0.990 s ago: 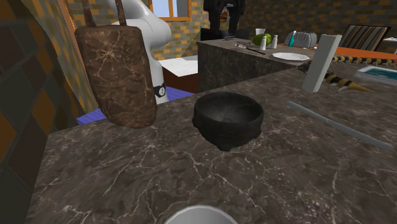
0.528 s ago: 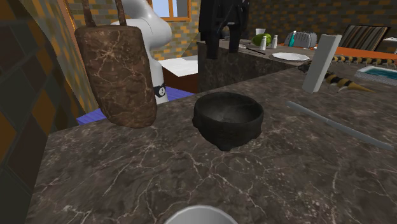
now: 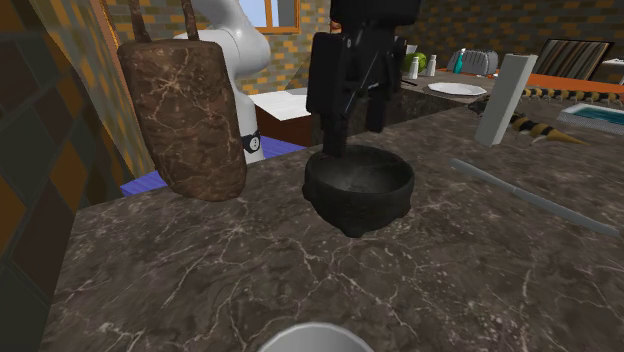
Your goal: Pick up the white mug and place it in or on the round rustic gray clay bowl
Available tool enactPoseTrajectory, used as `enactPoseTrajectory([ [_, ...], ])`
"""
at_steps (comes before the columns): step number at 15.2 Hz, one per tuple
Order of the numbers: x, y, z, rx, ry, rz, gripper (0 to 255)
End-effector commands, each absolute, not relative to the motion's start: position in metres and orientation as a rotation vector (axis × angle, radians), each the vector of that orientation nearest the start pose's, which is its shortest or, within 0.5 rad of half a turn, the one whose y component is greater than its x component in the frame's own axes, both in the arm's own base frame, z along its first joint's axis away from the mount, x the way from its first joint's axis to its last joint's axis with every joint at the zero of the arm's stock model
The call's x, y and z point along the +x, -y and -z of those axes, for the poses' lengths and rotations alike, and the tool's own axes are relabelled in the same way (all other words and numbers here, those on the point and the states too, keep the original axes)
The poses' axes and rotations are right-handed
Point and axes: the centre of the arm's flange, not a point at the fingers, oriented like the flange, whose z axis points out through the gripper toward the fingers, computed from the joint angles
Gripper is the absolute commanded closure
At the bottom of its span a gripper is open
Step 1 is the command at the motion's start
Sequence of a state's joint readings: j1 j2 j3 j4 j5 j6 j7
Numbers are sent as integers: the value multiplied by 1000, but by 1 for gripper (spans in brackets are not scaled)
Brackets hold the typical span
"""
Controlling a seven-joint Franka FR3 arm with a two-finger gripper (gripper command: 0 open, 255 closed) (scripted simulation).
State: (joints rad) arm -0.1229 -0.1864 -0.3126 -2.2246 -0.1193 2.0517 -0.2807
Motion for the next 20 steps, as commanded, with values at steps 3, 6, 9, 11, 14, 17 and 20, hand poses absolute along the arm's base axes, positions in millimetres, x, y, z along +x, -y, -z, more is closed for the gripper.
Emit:
enactPoseTrajectory([
  [3,465,263,-431,-3187,-150,-25,0],
  [6,481,297,-416,-3186,-151,-29,0],
  [9,497,330,-402,-3186,-151,-34,0],
  [11,508,353,-393,-3185,-152,-37,0],
  [14,515,367,-381,-3185,-152,-39,0],
  [17,515,368,-365,-3185,-152,-39,0],
  [20,514,369,-347,-3185,-152,-39,0],
])
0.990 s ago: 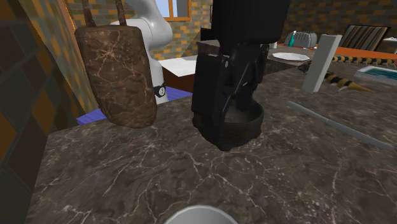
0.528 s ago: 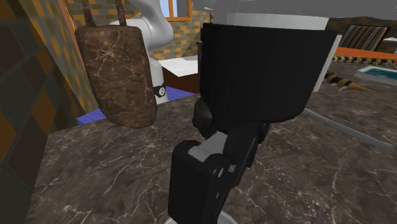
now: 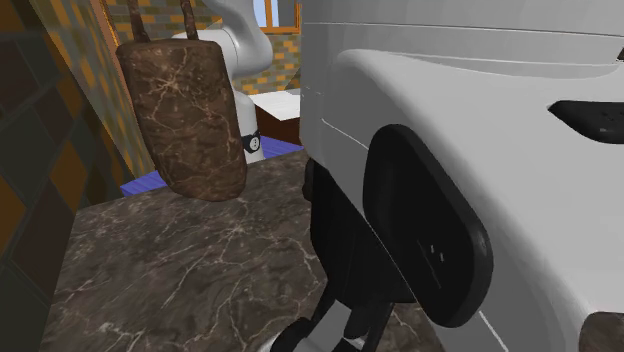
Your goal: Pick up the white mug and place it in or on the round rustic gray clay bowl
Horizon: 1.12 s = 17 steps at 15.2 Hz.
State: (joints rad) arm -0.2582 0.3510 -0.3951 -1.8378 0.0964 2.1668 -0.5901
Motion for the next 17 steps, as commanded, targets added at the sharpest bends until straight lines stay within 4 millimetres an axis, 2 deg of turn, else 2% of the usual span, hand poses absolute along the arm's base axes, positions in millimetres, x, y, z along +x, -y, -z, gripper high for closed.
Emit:
enactPoseTrajectory([
  [1,514,369,-347,-3185,-152,-39,0],
  [8,514,369,-347,-3185,-152,-39,0],
  [9,514,369,-347,-3185,-152,-39,255],
  [17,514,369,-347,-3185,-152,-39,255],
])
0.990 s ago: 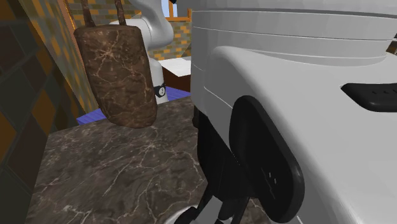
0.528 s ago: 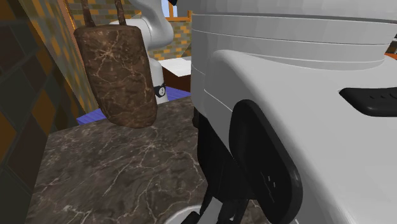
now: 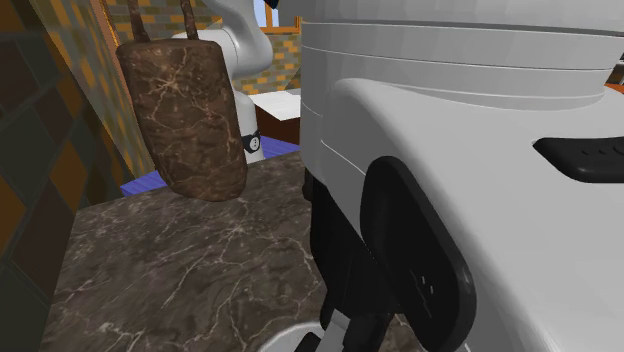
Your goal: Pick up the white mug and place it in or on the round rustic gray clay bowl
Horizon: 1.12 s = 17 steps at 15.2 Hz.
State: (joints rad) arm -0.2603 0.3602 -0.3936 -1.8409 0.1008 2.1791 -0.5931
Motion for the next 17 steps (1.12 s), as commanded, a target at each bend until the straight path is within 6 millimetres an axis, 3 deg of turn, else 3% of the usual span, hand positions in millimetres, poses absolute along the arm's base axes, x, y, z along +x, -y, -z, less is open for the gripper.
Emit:
enactPoseTrajectory([
  [1,514,369,-347,-3185,-152,-39,255],
  [17,514,369,-431,-3185,-152,-39,255],
])
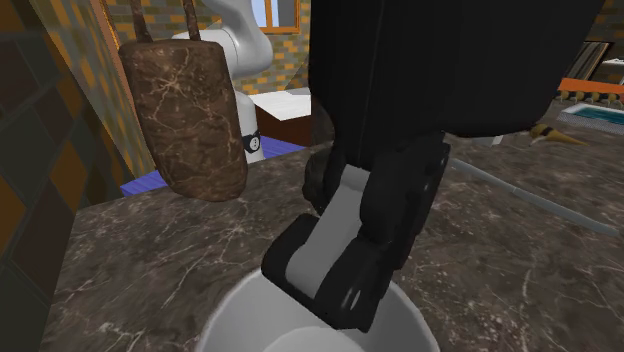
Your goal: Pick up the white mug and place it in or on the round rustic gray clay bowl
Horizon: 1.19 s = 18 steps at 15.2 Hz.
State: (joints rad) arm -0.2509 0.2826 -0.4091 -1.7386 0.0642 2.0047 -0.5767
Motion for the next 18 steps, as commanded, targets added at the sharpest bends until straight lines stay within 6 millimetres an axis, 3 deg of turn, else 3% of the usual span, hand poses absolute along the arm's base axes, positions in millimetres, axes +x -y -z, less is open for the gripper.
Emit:
enactPoseTrajectory([
  [1,514,369,-436,-3185,-152,-39,255],
  [17,514,369,-518,-3185,-152,-39,255],
  [18,510,357,-519,-3185,-152,-39,255],
])
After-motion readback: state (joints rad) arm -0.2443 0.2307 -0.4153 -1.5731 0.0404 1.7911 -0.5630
